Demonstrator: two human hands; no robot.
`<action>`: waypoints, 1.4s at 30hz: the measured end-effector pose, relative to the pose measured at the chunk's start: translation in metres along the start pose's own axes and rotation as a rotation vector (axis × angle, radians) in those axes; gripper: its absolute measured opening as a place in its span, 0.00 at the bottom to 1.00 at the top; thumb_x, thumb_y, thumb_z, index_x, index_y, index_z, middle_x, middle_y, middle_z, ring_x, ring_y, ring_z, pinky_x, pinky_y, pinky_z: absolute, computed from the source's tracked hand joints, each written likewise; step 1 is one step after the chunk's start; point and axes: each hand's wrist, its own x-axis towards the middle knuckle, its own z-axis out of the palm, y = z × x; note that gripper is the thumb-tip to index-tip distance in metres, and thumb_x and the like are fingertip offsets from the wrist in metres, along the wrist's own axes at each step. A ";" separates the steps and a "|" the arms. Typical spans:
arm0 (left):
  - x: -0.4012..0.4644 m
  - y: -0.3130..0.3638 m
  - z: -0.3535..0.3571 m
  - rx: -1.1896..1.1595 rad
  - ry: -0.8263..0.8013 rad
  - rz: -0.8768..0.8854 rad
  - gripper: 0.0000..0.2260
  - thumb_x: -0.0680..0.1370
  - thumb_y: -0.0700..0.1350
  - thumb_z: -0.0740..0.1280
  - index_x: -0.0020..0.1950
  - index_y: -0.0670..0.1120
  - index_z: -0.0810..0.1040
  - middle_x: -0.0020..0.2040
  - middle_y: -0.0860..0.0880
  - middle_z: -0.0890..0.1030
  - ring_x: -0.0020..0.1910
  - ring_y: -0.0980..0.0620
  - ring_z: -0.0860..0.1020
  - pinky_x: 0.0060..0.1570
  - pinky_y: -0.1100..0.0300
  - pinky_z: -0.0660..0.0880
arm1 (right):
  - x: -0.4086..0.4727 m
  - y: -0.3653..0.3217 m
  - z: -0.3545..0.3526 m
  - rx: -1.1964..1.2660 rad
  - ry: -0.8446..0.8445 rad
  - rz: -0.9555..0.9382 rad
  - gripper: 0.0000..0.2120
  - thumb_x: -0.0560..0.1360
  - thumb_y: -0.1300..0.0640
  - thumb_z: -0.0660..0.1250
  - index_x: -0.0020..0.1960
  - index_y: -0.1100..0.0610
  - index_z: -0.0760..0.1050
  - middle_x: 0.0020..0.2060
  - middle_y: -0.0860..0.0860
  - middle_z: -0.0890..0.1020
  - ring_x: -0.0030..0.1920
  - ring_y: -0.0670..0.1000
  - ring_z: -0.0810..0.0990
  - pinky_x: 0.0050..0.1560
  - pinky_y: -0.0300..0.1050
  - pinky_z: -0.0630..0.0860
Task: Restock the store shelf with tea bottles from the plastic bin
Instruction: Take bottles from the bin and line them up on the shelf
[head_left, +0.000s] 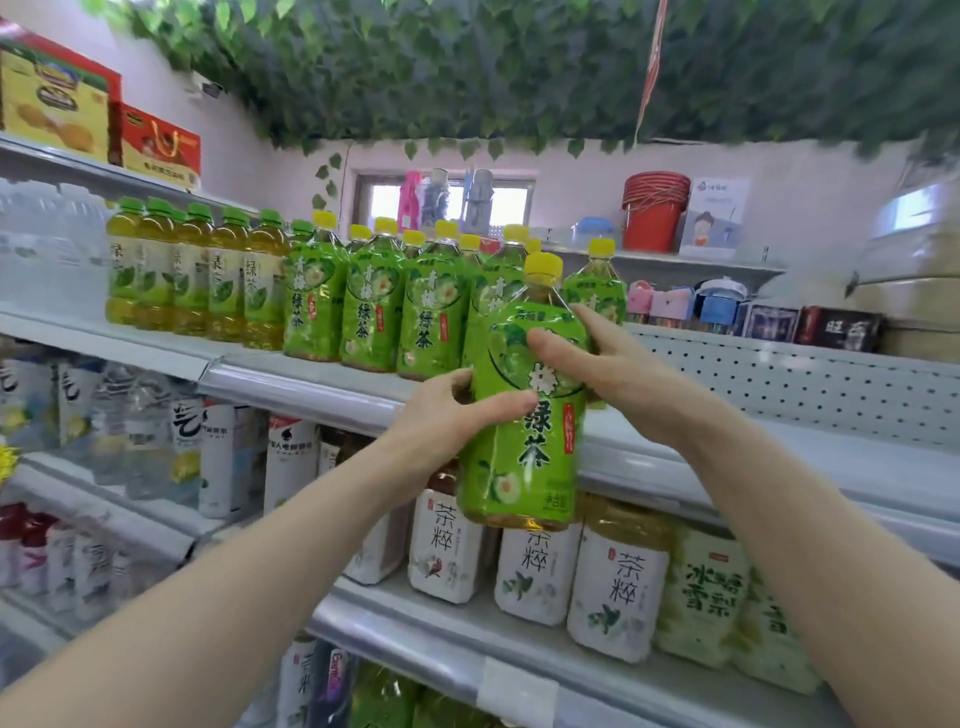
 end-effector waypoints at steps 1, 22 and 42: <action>0.003 0.003 0.001 0.042 -0.044 0.018 0.26 0.65 0.57 0.78 0.60 0.48 0.80 0.52 0.49 0.85 0.52 0.49 0.84 0.55 0.47 0.79 | -0.001 0.001 -0.005 0.023 0.031 -0.004 0.19 0.73 0.45 0.68 0.60 0.41 0.65 0.47 0.31 0.77 0.42 0.31 0.79 0.39 0.27 0.73; 0.140 0.013 -0.028 1.153 0.199 0.385 0.41 0.76 0.43 0.72 0.80 0.55 0.50 0.81 0.50 0.46 0.79 0.46 0.47 0.75 0.50 0.49 | 0.082 0.022 -0.048 -0.436 0.397 0.106 0.42 0.68 0.32 0.68 0.74 0.53 0.61 0.52 0.43 0.71 0.59 0.56 0.75 0.66 0.57 0.71; 0.161 -0.008 -0.028 1.122 0.218 0.457 0.55 0.64 0.52 0.81 0.79 0.59 0.46 0.80 0.52 0.44 0.78 0.41 0.52 0.74 0.44 0.56 | 0.097 0.062 -0.045 -1.078 0.311 -0.099 0.55 0.64 0.40 0.75 0.80 0.48 0.46 0.77 0.61 0.44 0.77 0.66 0.46 0.74 0.65 0.56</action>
